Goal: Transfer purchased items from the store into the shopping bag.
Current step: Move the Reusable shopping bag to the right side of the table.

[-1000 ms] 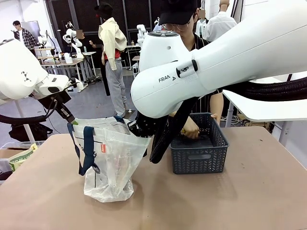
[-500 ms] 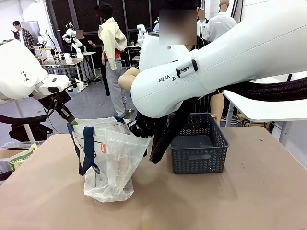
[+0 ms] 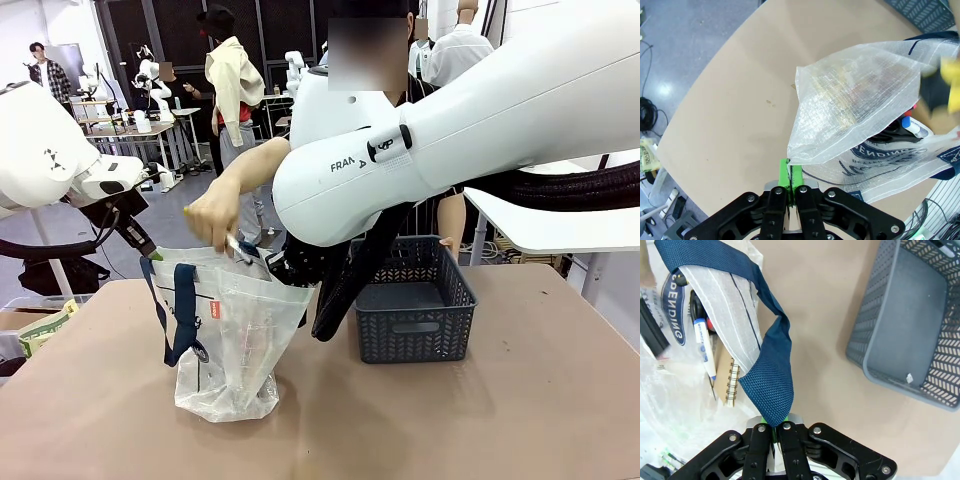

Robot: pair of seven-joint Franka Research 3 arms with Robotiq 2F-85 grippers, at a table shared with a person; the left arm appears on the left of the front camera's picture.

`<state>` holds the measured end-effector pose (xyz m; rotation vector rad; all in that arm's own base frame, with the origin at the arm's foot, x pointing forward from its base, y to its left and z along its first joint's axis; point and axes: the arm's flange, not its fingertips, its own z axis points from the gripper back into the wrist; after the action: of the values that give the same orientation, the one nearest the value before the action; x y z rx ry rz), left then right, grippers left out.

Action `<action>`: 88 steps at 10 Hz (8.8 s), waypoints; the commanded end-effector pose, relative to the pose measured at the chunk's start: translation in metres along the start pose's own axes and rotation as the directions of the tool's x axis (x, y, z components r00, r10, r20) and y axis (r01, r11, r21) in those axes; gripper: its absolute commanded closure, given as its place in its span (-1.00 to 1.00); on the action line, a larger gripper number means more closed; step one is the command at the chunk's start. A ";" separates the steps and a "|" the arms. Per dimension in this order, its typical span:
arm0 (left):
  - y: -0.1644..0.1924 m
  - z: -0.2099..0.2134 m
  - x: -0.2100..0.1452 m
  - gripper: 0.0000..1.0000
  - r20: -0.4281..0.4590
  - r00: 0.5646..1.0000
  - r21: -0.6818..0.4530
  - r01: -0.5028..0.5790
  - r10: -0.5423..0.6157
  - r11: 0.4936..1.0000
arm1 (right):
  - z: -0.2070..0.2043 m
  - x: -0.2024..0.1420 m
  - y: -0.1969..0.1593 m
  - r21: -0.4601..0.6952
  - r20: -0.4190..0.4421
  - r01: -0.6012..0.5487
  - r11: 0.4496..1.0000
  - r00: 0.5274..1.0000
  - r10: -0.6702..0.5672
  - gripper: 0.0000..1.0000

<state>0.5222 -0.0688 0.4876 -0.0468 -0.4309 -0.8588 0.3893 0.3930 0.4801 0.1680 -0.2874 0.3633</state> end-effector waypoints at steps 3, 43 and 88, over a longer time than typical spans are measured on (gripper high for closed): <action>0.000 0.003 -0.002 1.00 -0.005 1.000 0.001 -0.017 0.017 1.000 | 0.000 0.000 0.000 -0.002 -0.001 0.007 1.000 1.000 -0.007 1.00; 0.038 -0.056 0.056 0.30 0.395 0.874 -0.783 0.159 0.284 0.601 | -0.049 0.093 0.150 0.062 0.023 -0.811 0.582 0.584 0.811 1.00; 0.022 -0.078 0.062 1.00 0.202 0.979 -0.488 0.089 0.013 0.868 | 0.059 -0.030 -0.268 -0.260 0.055 0.506 0.823 0.858 -0.510 -1.00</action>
<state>0.6088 -0.1202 0.4538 -0.6887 -0.3809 -0.9759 0.4524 0.1209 0.5061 -0.0584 -0.2927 -0.1193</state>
